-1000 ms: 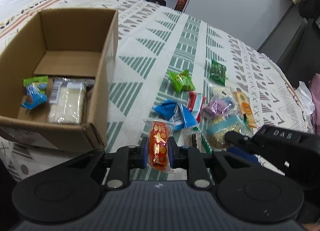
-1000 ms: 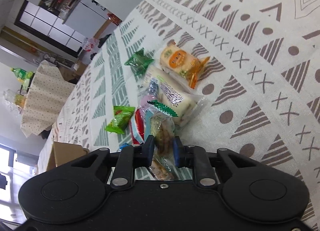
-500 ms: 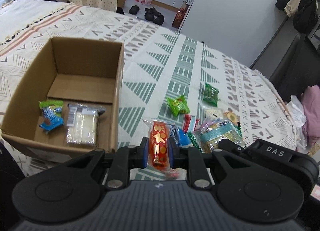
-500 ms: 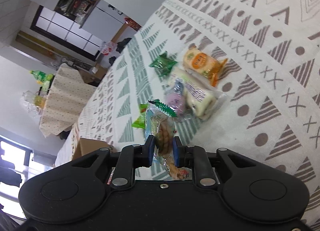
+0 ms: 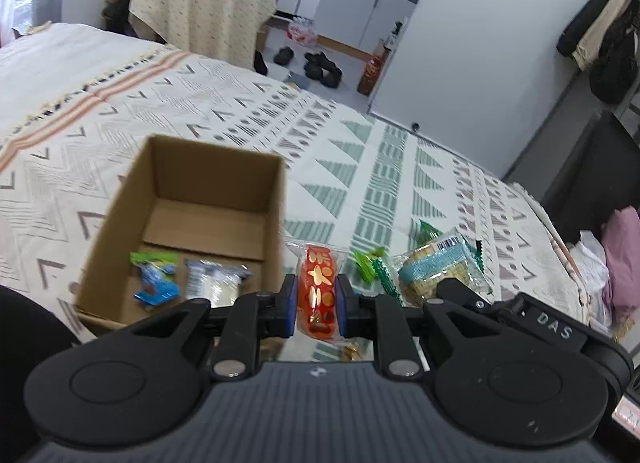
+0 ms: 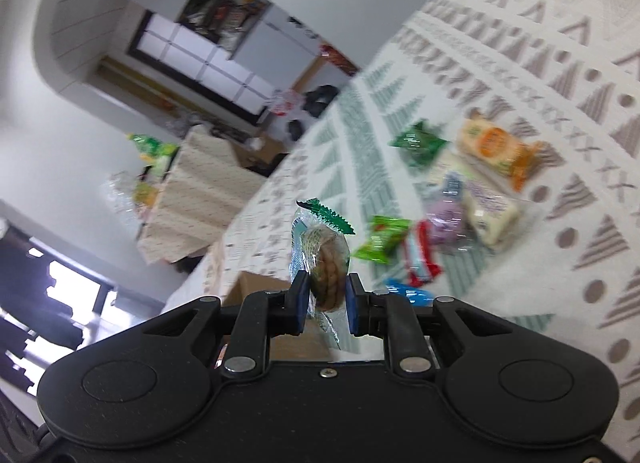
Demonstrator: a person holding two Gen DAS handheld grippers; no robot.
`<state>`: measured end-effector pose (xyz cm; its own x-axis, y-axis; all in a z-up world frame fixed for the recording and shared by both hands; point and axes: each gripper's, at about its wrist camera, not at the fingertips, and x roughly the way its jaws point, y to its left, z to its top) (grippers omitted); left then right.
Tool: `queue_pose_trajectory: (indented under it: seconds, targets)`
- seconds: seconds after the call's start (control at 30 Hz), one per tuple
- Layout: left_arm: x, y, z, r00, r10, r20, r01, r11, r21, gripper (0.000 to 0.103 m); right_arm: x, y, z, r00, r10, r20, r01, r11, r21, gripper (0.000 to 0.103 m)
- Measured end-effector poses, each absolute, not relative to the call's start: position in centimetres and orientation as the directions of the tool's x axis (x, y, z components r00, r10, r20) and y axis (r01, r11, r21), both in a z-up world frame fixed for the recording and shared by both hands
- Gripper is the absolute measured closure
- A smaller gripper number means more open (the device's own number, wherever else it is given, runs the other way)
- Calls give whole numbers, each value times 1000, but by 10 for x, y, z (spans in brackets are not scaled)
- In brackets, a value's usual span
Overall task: Organize snacks
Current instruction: 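Carry both snacks into the cardboard box and open both grippers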
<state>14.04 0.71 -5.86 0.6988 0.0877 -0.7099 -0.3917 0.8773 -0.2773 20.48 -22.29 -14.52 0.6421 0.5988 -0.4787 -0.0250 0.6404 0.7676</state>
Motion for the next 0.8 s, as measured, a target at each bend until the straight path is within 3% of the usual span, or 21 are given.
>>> queue_pose_trajectory:
  seconds: [0.4, 0.8]
  targets:
    - [123, 44, -46, 699, 166, -696, -456, 853, -255, 85, 194, -193, -127, 583, 722, -371, -196, 569, 799, 84]
    - [119, 83, -63, 649, 192, -736, -528, 810, -254, 84, 185, -162, -126, 525, 771, -362, -252, 547, 798, 84]
